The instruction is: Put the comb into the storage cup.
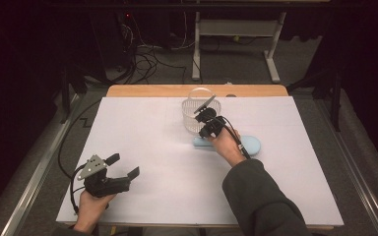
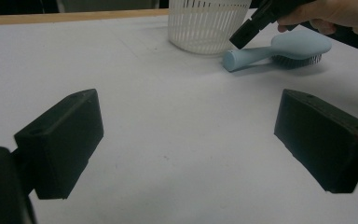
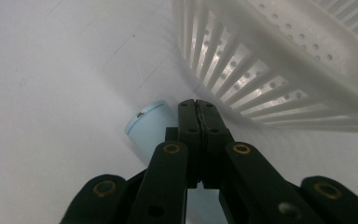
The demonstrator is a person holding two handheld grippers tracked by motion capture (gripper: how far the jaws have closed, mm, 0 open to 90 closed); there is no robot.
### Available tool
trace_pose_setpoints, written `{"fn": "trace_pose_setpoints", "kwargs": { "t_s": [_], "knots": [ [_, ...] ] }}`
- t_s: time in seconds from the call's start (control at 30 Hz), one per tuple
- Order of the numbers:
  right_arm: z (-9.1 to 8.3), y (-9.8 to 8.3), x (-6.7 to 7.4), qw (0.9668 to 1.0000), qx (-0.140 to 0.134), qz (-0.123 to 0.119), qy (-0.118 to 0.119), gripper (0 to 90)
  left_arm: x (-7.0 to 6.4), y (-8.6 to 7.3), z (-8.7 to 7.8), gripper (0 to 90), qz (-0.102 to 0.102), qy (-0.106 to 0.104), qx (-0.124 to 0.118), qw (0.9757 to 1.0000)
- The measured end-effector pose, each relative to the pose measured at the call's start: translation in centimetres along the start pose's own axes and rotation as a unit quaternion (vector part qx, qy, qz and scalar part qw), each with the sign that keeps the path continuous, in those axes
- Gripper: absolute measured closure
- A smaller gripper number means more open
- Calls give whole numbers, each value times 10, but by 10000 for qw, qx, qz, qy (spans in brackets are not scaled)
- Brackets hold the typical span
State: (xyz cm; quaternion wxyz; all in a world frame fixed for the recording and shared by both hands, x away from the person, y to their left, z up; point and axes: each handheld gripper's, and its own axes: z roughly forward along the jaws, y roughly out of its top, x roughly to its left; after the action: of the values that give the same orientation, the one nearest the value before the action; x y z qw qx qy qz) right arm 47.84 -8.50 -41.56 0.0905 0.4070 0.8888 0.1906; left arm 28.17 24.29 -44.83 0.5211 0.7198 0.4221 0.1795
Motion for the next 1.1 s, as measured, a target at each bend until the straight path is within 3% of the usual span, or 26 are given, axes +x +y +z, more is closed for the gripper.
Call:
{"fn": "trace_pose_setpoints", "kwargs": {
  "t_s": [0.57, 1.1],
  "knots": [
    [4, -13, 12, 9990, 336, -175, 216, 900, 0, 0, 0, 70, -14, -11, 6, 10000],
    [-3, -39, 17, 9985, 308, -264, 381, 900, 0, 0, 0, 70, -16, -6, 21, 10000]
  ]
}}
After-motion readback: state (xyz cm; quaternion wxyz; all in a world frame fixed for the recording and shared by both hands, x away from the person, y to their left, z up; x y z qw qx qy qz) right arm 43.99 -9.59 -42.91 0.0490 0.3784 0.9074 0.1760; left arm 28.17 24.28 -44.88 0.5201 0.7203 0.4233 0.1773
